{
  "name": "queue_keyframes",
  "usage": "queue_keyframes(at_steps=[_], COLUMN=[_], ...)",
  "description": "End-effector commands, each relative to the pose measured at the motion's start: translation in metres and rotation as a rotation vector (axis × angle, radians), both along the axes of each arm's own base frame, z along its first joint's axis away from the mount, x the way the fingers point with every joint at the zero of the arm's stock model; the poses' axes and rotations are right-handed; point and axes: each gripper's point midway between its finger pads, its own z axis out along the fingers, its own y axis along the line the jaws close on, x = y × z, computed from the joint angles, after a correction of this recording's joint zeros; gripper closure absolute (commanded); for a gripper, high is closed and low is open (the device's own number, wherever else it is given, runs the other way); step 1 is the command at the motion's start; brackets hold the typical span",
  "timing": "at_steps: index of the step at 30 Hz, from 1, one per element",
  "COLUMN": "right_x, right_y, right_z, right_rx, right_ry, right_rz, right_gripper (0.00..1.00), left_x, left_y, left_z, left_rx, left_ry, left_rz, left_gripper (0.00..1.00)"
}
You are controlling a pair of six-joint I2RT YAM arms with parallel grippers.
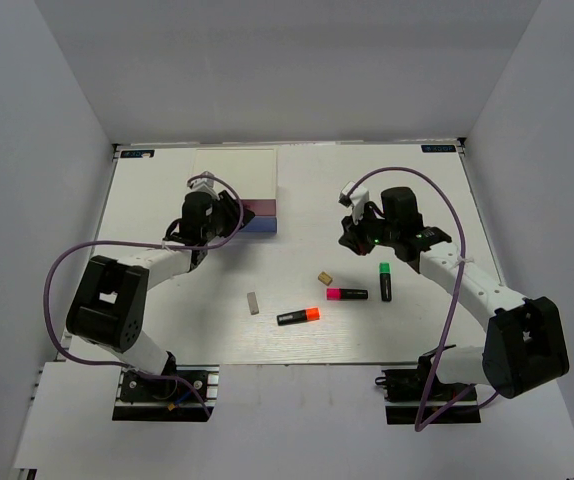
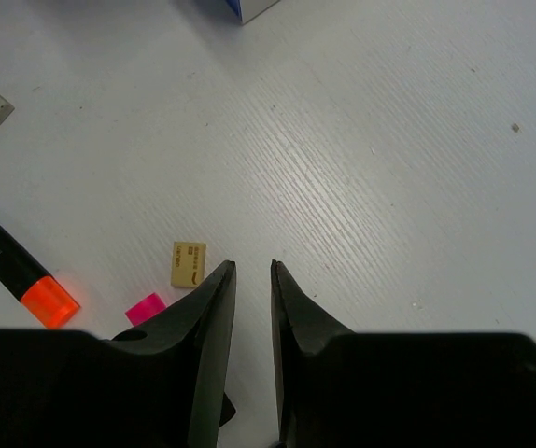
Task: Sort the stationery into containers
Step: Open the drawer in the storage box.
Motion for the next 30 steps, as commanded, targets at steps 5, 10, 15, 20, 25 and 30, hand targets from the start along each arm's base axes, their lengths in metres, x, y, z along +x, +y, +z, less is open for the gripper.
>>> queue_keyframes(at_steps=[5,10,15,20,25,30], right_x=[0.003,0.003,0.003,0.004,0.003,0.003], right_y=[0.000,0.000,0.000,0.001,-0.001,0.000], right_z=[0.007,0.006,0.005,0.006,0.005,0.006], right_rx=[0.016,0.013,0.011,0.014,0.006,0.005], right_ry=[-0.040,-0.037,-0.033,-0.036,-0.033,-0.039], right_rz=[0.015,0.016,0.017,0.021,0.018,0.022], right_gripper=[0.72,0.71,0.71,0.71,0.71,0.71], left_x=[0.018,0.020,0.020,0.022,0.018,0.002], left_y=[0.004,0.008,0.015,0.017,0.009,0.000], left_z=[0.025,0.027,0.024,0.026,0.023,0.011], left_rx=[0.026,0.027,0.045,0.045,0.036,0.023], left_ry=[-0.123,-0.143,-0.136,-0.146,-0.145,-0.129], left_rz=[0.050,0.070,0.109,0.119,0.087,0.032], left_gripper=[0.51,0.52,0.53,0.59,0.77,0.83])
